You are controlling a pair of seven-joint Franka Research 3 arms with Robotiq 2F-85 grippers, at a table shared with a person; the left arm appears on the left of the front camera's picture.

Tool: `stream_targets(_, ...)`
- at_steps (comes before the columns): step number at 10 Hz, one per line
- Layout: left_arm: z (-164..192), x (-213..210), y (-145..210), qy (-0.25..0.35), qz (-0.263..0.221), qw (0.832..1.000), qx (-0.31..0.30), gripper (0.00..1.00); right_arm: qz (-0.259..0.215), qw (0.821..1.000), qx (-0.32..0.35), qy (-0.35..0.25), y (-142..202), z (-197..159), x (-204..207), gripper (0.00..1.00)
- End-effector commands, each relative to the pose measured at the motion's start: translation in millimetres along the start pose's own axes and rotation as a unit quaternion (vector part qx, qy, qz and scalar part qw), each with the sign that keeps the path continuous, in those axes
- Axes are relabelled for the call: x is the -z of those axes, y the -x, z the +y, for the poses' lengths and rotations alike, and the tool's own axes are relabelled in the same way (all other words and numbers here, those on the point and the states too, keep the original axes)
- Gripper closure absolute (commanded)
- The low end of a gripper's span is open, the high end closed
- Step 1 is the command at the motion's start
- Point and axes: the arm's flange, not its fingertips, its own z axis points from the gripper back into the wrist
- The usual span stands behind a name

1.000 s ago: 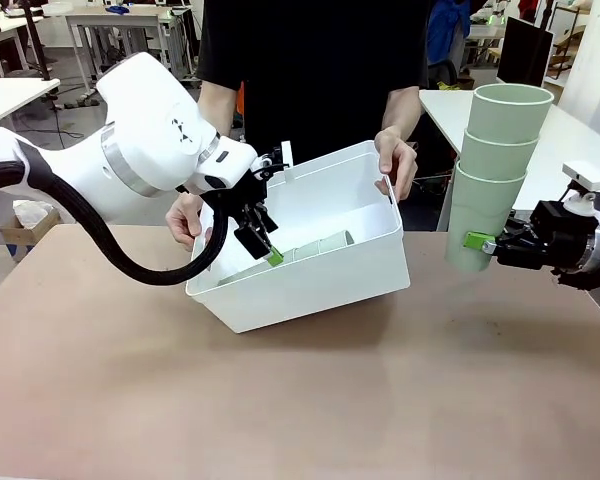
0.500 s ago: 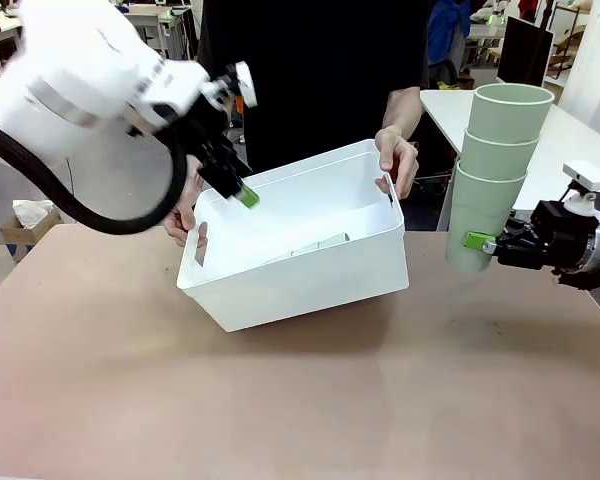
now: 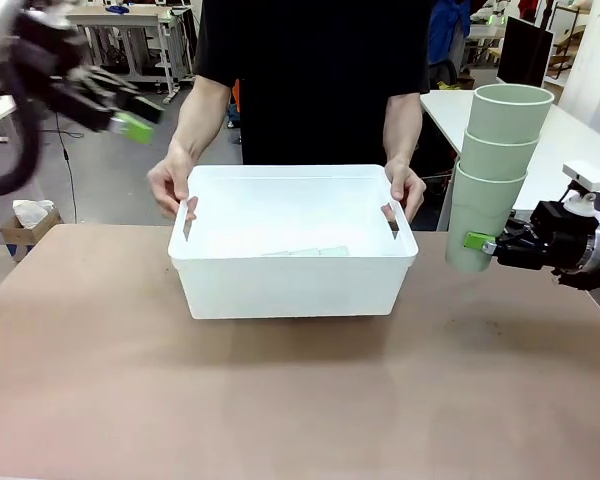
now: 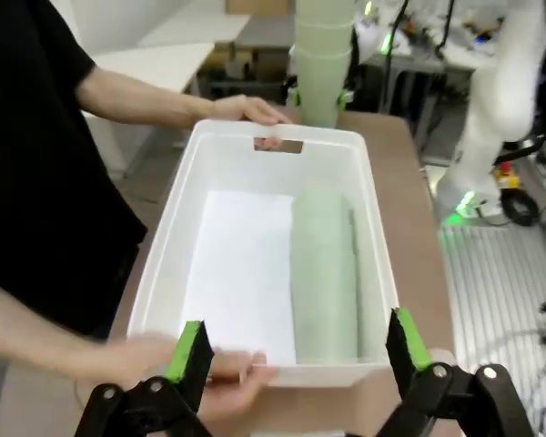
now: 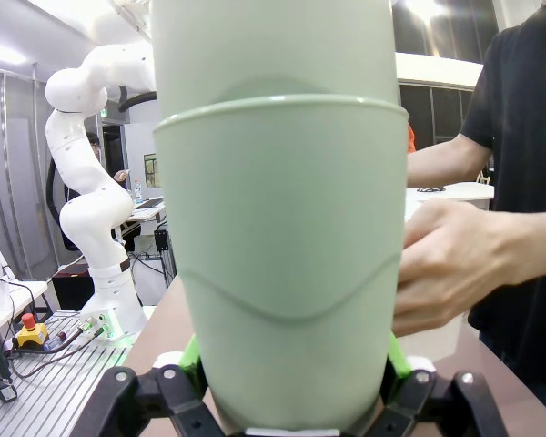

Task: Stack the cups and store them in the basket.
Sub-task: Place the stack of Reusable plastic cups into the Pantry Basket.

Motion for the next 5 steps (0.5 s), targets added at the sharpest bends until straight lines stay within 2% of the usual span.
stream_targets(1,4.2,-30.9,34.0,0.021,-0.026,0.999,0.005,0.0,-0.006,1.0,-0.011,0.006,-5.4,-0.8,3.2,0.17)
stream_targets(3,2.4,-47.5,60.9,0.019,-0.034,0.999,0.002,0.0,-0.006,1.0,-0.011,0.006,-5.4,-0.8,3.2,0.17)
stream_targets(5,3.1,-53.9,71.5,0.02,-0.038,0.999,0.008,0.0,-0.006,1.0,-0.011,0.006,-5.4,-0.8,3.2,0.17)
